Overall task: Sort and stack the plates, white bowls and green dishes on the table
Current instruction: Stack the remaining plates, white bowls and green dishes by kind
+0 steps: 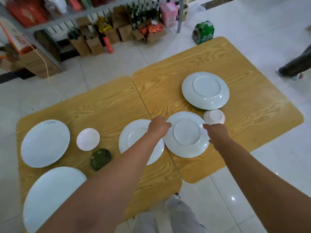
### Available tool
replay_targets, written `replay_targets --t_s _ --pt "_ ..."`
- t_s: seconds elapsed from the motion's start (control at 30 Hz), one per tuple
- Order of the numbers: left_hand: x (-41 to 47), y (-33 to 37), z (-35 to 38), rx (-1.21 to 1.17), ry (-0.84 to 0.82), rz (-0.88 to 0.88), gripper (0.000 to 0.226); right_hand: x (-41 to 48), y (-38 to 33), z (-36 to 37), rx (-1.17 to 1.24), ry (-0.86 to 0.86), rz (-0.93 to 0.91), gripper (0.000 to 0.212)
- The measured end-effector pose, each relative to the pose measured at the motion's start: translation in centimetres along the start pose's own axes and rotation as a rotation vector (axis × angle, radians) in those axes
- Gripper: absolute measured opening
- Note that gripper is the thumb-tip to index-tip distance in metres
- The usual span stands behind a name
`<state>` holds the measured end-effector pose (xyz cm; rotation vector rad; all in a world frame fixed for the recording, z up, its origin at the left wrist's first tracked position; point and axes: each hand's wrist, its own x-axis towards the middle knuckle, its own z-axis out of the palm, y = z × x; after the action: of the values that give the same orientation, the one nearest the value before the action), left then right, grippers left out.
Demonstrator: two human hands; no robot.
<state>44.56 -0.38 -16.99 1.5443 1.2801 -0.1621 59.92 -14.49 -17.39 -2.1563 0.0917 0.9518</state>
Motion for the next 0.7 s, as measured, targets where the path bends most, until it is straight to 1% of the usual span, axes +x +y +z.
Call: replay_targets --t_s 0.03,0.13,0.23,0.37,0.47,0.57,0.63,0.7 --pt "0.4 0.4 0.2 0.030 0.011 -0.007 0.054 0.3 0.3 -0.3 0.021 -0.005 0.033 0.034" --pt "1.6 1.0 1.0 0.091 0.031 -0.028 0.058 1.0 0.9 -1.0 0.076 -0.053 0.135 0.044" --pt "2.5 1.5 1.7 0.134 0.021 -0.072 0.063 1.7 1.0 -1.4 0.108 -0.108 0.192 0.049" --pt "3.4 1.5 2.1 0.152 0.005 -0.139 0.063 2.4 0.7 -1.5 0.128 -0.138 0.272 0.052" --pt "3.8 1.4 2.3 0.132 -0.008 -0.179 0.063 2.8 0.6 -1.6 0.126 -0.153 0.299 0.056" --pt "3.9 1.2 2.2 0.133 -0.001 -0.179 0.062 3.0 0.8 -1.4 0.109 -0.155 0.302 0.061" --pt "3.7 1.2 2.1 0.139 0.017 -0.178 0.060 2.9 1.0 -1.1 0.114 -0.168 0.293 0.060" --pt "3.5 1.1 1.7 0.156 0.037 -0.165 0.056 2.7 1.1 -0.9 0.106 -0.175 0.261 0.054"
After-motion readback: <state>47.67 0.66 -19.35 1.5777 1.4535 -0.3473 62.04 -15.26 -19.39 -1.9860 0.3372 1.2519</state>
